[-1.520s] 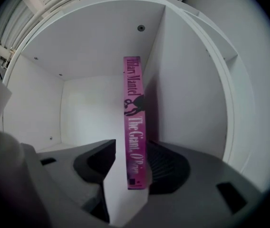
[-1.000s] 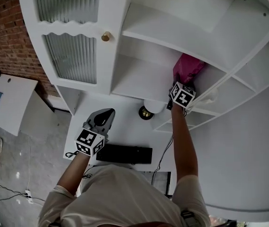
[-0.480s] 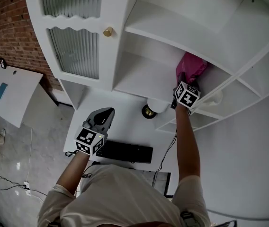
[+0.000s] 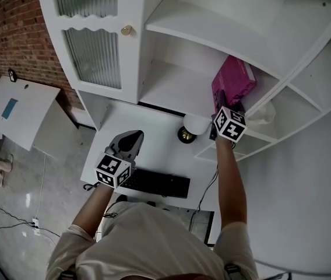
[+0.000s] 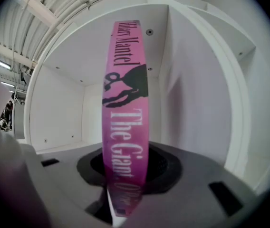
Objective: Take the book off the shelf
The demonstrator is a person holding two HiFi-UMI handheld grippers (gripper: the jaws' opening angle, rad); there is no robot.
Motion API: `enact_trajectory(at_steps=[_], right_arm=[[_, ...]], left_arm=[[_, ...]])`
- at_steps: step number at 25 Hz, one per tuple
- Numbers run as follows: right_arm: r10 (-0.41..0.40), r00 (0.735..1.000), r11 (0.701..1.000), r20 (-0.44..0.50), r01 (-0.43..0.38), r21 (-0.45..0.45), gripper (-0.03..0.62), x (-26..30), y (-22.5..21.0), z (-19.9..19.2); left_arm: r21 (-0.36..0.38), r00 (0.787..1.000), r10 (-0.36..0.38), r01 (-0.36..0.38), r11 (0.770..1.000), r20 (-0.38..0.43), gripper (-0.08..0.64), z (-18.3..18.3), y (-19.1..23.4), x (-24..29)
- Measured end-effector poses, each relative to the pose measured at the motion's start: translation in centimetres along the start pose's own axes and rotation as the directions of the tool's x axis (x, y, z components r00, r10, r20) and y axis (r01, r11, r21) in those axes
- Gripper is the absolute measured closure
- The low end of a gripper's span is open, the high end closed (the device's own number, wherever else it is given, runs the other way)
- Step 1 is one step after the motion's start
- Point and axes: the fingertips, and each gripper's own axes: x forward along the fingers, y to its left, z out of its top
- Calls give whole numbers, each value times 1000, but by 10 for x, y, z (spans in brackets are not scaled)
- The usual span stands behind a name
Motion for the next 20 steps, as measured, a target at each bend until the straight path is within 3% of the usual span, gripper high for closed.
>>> enact_trajectory(at_steps=[13,20], right_arm=[[131,990,991,43,-132,12,459,-65,5,-13],[126,990,992,61,-126,5,459,-95,13,-24]], left_arm=[[-1,997,73,-73,997,-9,566,-12,-25,-18],[6,997,73,-73,997,0,565,-11,-15,-29]])
